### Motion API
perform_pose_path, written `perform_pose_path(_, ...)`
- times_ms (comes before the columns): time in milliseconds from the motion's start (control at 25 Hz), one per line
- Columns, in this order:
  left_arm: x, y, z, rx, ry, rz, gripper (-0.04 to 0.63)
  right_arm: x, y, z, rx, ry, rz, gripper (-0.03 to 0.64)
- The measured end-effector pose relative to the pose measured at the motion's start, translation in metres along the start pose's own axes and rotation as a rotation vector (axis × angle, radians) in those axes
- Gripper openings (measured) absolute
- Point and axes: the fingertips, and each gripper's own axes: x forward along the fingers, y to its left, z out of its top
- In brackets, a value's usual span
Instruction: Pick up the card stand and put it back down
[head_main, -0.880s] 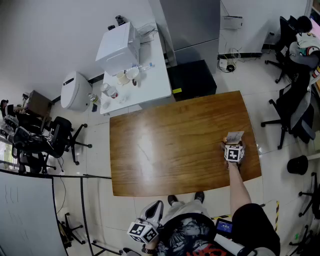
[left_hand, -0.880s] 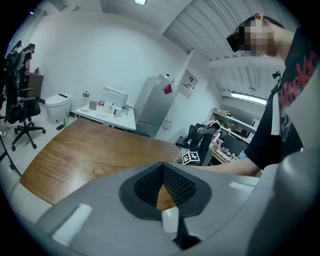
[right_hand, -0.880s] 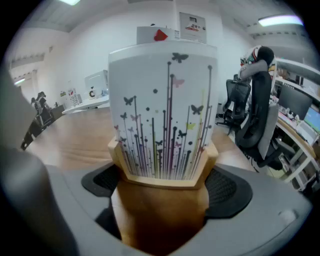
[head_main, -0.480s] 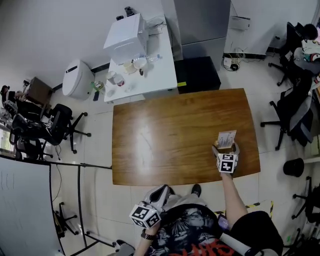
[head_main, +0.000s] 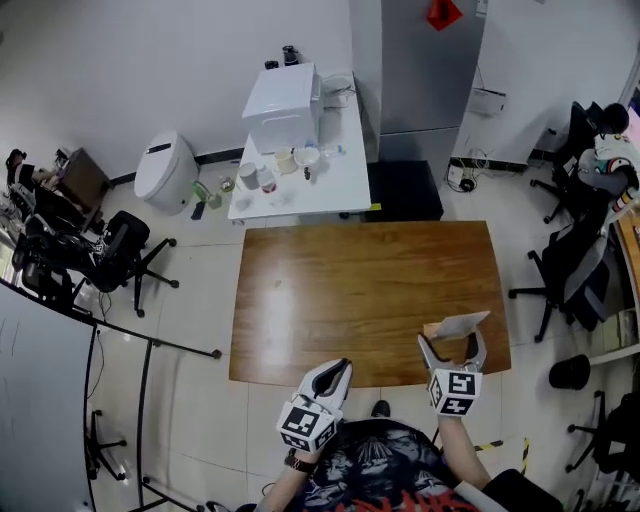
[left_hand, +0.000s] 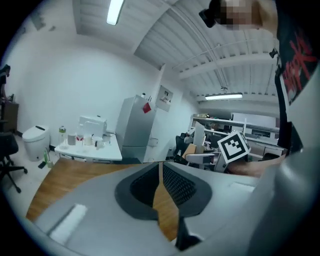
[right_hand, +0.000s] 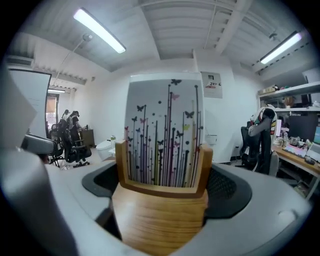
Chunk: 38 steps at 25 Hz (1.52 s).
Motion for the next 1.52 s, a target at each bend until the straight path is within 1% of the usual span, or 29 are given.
perform_pose_path(40,-0.001,0.002,0.010,0.009,-0.026,0.002,0.000,-0.003,0.000,0.006,0.005,-0.012,-0.007,0.518)
perform_pose_path(160,-0.001,0.001,0.034,0.001,-0.092,-0.015,0.000,-0.016,0.001,0.015,0.012,-0.033,-0.028,0.518)
perform_pose_path(280,-0.007,0.005,0.041,0.015,-0.108,-0.002,0.002,-0.029,0.006,0.016,0.018,-0.034,-0.038,0.518)
perform_pose_path(400,-0.015,0.012,0.044,-0.005,-0.147,0.026,0.002,-0.035,0.010,0.015,0.014,-0.036,-0.040,0.518)
perform_pose_path(560,-0.023,0.018,0.037,-0.022,-0.132,0.050,0.002,-0.040,0.012,0.010,0.013,-0.035,-0.041,0.518)
perform_pose_path(720,-0.030,0.026,0.030,0.014,-0.098,0.083,0.002,-0.041,0.018,0.013,-0.002,-0.042,-0.027,0.518)
perform_pose_path(840,-0.035,0.029,0.028,0.027,-0.092,0.098,0.002,-0.040,0.025,0.010,-0.007,-0.031,-0.014,0.518)
perform_pose_path(1040,-0.041,0.023,0.030,0.043,-0.097,0.078,0.002,-0.038,0.033,0.008,-0.025,-0.025,-0.001,0.518)
perform_pose_path(1160,-0.046,0.027,0.026,0.036,-0.089,0.098,0.002,-0.031,0.042,0.003,-0.033,-0.015,0.042,0.518)
perform_pose_path(1320,-0.061,0.038,0.015,0.015,-0.082,0.151,0.002,-0.001,0.076,-0.018,-0.072,-0.006,0.152,0.518)
perform_pose_path(1400,-0.075,0.047,0.012,0.005,-0.083,0.187,0.002,0.027,0.103,-0.033,-0.084,0.008,0.200,0.518)
perform_pose_path(1520,-0.113,0.071,0.002,-0.020,-0.066,0.289,0.002,0.080,0.167,-0.060,-0.097,0.040,0.288,0.518)
